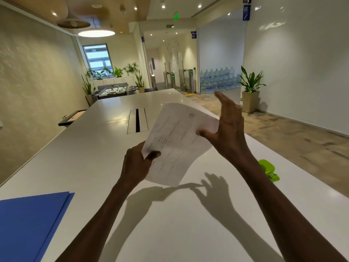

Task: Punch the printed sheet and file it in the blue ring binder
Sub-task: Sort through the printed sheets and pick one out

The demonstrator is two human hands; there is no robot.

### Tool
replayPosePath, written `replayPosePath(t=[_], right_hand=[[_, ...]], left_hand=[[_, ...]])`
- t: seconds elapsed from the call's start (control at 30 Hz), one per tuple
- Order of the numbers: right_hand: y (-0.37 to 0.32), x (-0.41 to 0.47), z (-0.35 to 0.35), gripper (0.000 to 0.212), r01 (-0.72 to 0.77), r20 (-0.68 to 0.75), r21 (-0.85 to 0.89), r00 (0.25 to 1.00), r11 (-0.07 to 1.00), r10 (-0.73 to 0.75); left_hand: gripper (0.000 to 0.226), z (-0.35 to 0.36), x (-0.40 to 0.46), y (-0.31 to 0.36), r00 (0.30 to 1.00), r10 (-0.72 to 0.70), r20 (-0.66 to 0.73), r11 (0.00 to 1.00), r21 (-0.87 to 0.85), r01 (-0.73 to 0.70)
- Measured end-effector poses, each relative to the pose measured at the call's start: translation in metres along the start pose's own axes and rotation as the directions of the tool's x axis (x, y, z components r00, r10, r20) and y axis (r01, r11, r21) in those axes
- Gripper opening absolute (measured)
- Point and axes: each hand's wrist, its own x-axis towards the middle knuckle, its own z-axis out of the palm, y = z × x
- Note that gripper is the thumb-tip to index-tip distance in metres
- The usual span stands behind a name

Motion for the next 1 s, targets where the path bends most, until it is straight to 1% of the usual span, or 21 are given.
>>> replayPosePath(t=[0.03,0.07,0.13,0.17,0.23,0.27,0.3,0.33,0.4,0.43,0.47,0.53,0.57,0.6,0.63,0.7,0.77,0.8,0.83,0.93,1.0], right_hand=[[-0.003,0.002,-0.004,0.098,0.02,0.058,0.014,0.998,1.0,-0.021],[-0.007,0.003,-0.006,0.095,0.001,0.132,0.064,0.991,0.998,-0.009],[-0.01,0.002,-0.008,0.086,-0.094,0.253,0.175,0.966,0.98,0.048],[-0.009,0.0,-0.008,0.075,-0.117,0.272,0.201,0.96,0.973,0.06],[-0.004,-0.003,-0.007,0.042,-0.121,0.262,0.24,0.964,0.963,0.056],[-0.001,-0.005,-0.006,0.028,-0.134,0.251,0.267,0.966,0.954,0.065],[0.003,-0.006,-0.005,0.021,-0.16,0.242,0.302,0.966,0.94,0.087],[0.007,-0.007,-0.005,0.02,-0.191,0.237,0.348,0.965,0.918,0.111],[0.013,-0.006,-0.006,0.024,-0.244,0.224,0.462,0.962,0.853,0.154],[0.016,-0.006,-0.008,0.025,-0.276,0.221,0.517,0.957,0.81,0.185],[0.018,-0.005,-0.011,0.026,-0.313,0.222,0.567,0.949,0.762,0.225],[0.024,-0.004,-0.013,0.034,-0.372,0.235,0.637,0.928,0.675,0.29],[0.027,-0.005,-0.013,0.037,-0.393,0.25,0.662,0.919,0.638,0.307],[0.03,-0.007,-0.011,0.038,-0.416,0.268,0.676,0.908,0.609,0.322],[0.033,-0.01,-0.007,0.037,-0.441,0.285,0.676,0.896,0.591,0.341],[0.036,-0.018,0.002,0.031,-0.478,0.279,0.65,0.873,0.59,0.4],[0.037,-0.027,0.011,0.024,-0.485,0.218,0.613,0.863,0.624,0.456],[0.036,-0.032,0.016,0.021,-0.478,0.184,0.595,0.864,0.646,0.469],[0.033,-0.036,0.021,0.018,-0.467,0.155,0.581,0.867,0.666,0.473],[0.027,-0.048,0.033,0.013,-0.446,0.106,0.552,0.875,0.704,0.472],[0.029,-0.056,0.041,0.013,-0.452,0.117,0.539,0.876,0.711,0.468]], left_hand=[[0.037,-0.001,0.001,0.001,0.999,0.041,0.012,0.998,0.039,-0.041],[0.037,-0.003,0.002,0.001,0.997,0.074,0.029,0.995,0.071,-0.076],[0.036,-0.005,0.002,0.001,0.99,0.128,0.064,0.984,0.117,-0.135],[0.035,-0.006,0.002,0.0,0.985,0.158,0.071,0.975,0.144,-0.167],[0.031,-0.008,0.003,-0.002,0.971,0.233,0.048,0.952,0.192,-0.238],[0.031,-0.009,0.003,-0.003,0.963,0.269,0.001,0.942,0.206,-0.263],[0.037,-0.011,0.003,-0.005,0.957,0.279,-0.076,0.944,0.204,-0.258],[0.05,-0.013,0.002,-0.007,0.952,0.249,-0.18,0.961,0.168,-0.22],[0.087,-0.017,0.001,-0.011,0.919,0.104,-0.381,0.993,-0.018,-0.119],[0.102,-0.019,0.001,-0.014,0.905,0.013,-0.425,0.989,-0.131,-0.076],[0.112,-0.021,0.001,-0.015,0.903,-0.09,-0.42,0.971,-0.237,-0.014],[0.119,-0.023,0.002,-0.016,0.905,-0.284,-0.316,0.883,-0.455,0.118],[0.114,-0.024,0.002,-0.016,0.912,-0.34,-0.229,0.806,-0.57,0.158],[0.105,-0.026,0.003,-0.018,0.926,-0.358,-0.124,0.726,-0.661,0.192],[0.09,-0.028,0.004,-0.018,0.94,-0.339,-0.019,0.668,-0.709,0.227],[0.065,-0.029,0.001,-0.018,0.948,-0.293,0.123,0.645,-0.706,0.291],[0.043,-0.023,-0.002,-0.019,0.947,-0.297,0.122,0.679,-0.671,0.299],[0.036,-0.019,-0.004,-0.018,0.946,-0.314,0.085,0.706,-0.645,0.292],[0.034,-0.015,-0.006,-0.018,0.941,-0.337,0.045,0.729,-0.619,0.291],[0.041,-0.002,-0.011,-0.021,0.917,-0.394,-0.06,0.772,-0.563,0.295],[0.05,0.007,-0.019,-0.027,0.904,-0.418,-0.094,0.792,-0.525,0.311]])
